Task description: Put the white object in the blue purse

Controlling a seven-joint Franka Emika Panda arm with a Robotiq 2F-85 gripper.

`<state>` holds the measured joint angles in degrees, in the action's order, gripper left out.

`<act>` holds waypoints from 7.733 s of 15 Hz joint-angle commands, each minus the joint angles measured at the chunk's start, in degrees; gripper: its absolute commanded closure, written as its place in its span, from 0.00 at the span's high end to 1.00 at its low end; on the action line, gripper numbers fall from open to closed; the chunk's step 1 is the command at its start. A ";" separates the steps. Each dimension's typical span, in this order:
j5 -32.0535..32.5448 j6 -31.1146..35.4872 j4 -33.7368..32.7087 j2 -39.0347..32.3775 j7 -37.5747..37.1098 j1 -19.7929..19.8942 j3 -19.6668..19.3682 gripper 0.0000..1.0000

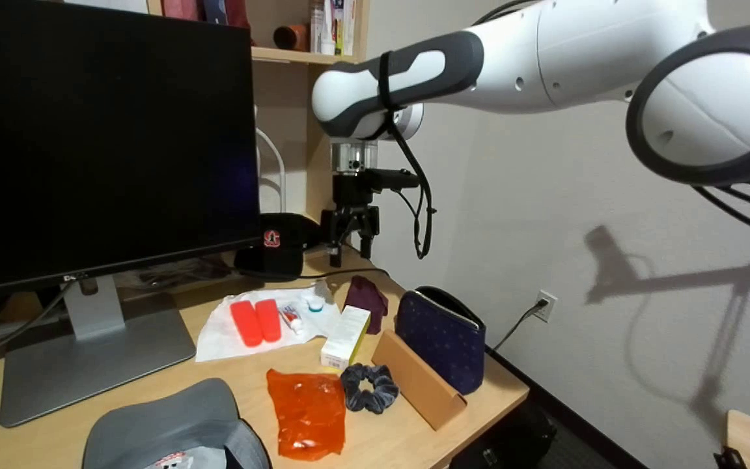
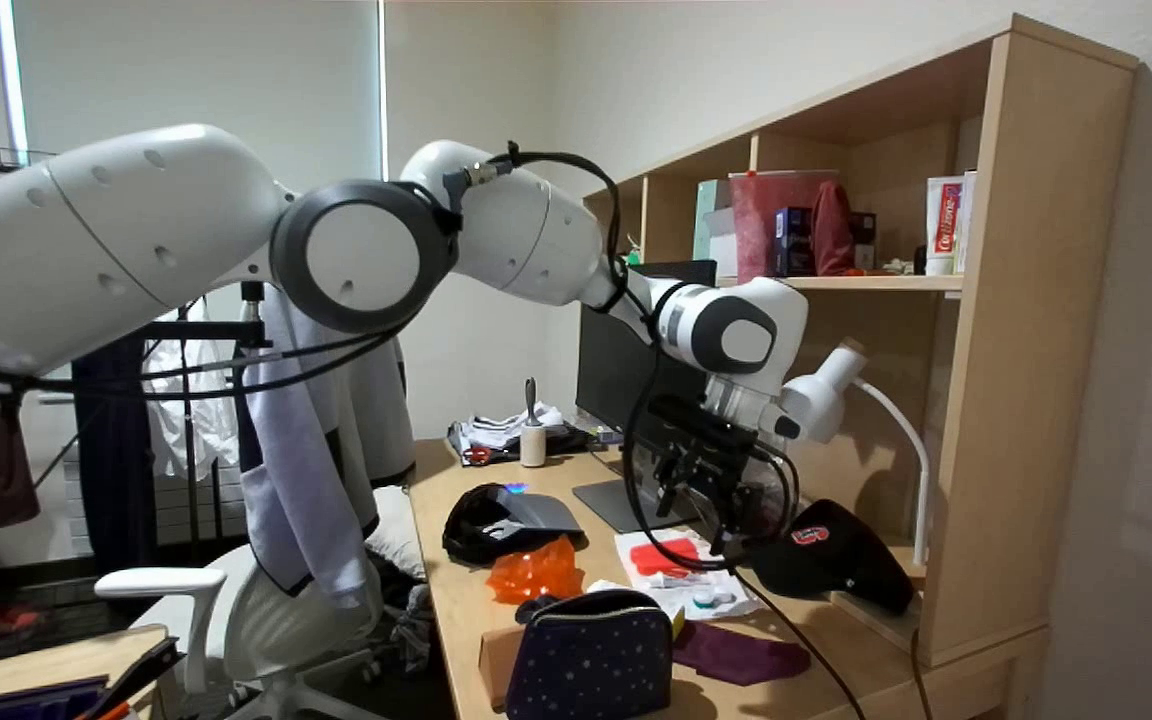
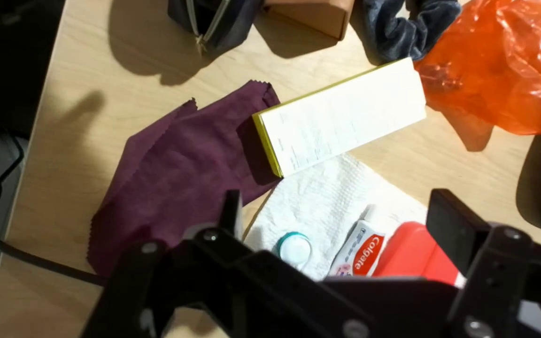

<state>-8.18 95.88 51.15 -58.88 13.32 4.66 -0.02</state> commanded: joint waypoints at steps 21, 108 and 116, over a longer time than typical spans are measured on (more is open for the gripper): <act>4.51 7.03 -15.97 -15.91 1.24 -2.44 0.16 1.00; 4.31 11.26 -11.12 -9.90 5.78 -2.32 -2.38 0.15; 4.44 19.50 -6.81 -8.01 8.40 -0.70 -2.30 0.33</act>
<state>-3.74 115.49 44.47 -66.83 21.76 3.96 -2.31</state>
